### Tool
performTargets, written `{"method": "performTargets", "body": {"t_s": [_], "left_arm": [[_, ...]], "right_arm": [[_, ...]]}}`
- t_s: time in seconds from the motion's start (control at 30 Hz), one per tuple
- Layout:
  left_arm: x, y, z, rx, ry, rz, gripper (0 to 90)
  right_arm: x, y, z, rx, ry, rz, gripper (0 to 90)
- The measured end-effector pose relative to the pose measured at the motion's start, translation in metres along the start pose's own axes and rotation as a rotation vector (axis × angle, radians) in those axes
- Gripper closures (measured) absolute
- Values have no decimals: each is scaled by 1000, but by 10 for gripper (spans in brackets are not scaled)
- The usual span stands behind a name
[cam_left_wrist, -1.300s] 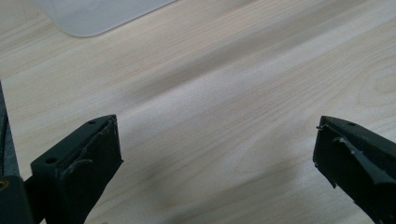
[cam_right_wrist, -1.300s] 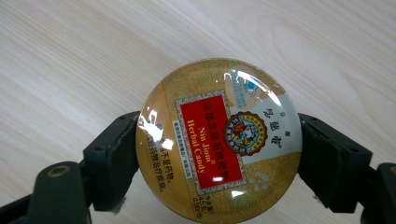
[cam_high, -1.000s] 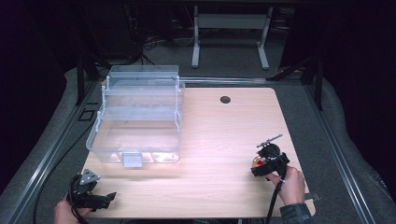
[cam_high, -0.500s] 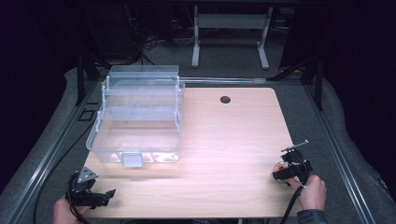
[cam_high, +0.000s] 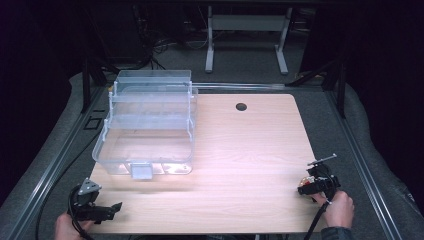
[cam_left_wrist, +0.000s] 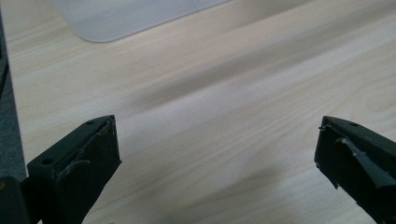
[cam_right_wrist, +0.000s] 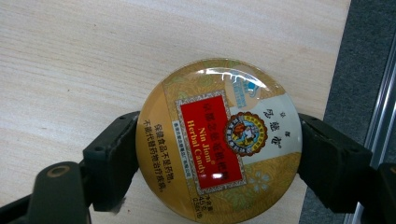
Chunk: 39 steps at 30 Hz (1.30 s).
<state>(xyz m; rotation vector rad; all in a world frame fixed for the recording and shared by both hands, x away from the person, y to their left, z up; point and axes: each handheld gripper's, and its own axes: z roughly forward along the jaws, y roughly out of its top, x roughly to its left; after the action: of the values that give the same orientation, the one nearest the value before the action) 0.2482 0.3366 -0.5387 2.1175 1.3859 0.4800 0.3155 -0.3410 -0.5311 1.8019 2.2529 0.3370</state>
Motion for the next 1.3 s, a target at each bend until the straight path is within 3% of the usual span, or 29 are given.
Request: {"method": "performTargets", "body": {"t_s": [0.13,0.27,0.4,0.47,0.5,0.53,0.57,0.6,0.67,0.7,0.73,0.77,0.8,0.83,1.03,1.2,1.23,1.3], "left_arm": [[1,0,-1,-23,4,-8,0],[2,-5,4,21,-12,-11,0],[4,-8,3,26,2,-12,0],[6,-8,2,30,0,-24,0],[7,-8,2,31,-6,-32,0],[8,-8,2,33,-11,-37,0],[8,-8,2,39,-14,-37,0],[8,-7,1,43,-14,-39,0],[8,-6,0,48,-14,-39,0],[8,-6,-1,50,-18,-39,0],[8,-5,-2,52,-19,-38,0],[8,-5,-3,53,-21,-32,0],[9,-4,-5,50,-22,-36,0],[9,-3,-6,46,-22,-40,0],[16,3,-16,24,-50,-42,0],[20,17,-27,4,-58,-34,0],[21,20,-29,1,-61,-31,0],[23,27,-33,0,-55,-20,0]], "right_arm": [[1,0,0,2,17,6,192],[1,-3,-5,-25,48,7,144],[3,-1,-20,-50,54,7,131],[6,1,-26,-68,22,2,129],[8,2,-29,-74,42,-7,127],[11,3,-32,-80,11,-14,126],[11,4,-35,-77,81,-25,124],[16,5,-37,-90,11,-30,123],[20,8,-41,-90,86,-48,122],[24,8,-42,-100,20,-53,122],[27,9,-43,-107,60,-60,122],[28,10,-44,-109,61,-66,122],[32,10,-45,-110,31,-71,122],[33,11,-45,-115,70,-75,121],[46,13,-47,-133,88,-108,122],[55,13,-43,-122,124,-131,118],[57,13,-43,-124,108,-133,118],[59,14,-43,-130,122,-137,119]]}}
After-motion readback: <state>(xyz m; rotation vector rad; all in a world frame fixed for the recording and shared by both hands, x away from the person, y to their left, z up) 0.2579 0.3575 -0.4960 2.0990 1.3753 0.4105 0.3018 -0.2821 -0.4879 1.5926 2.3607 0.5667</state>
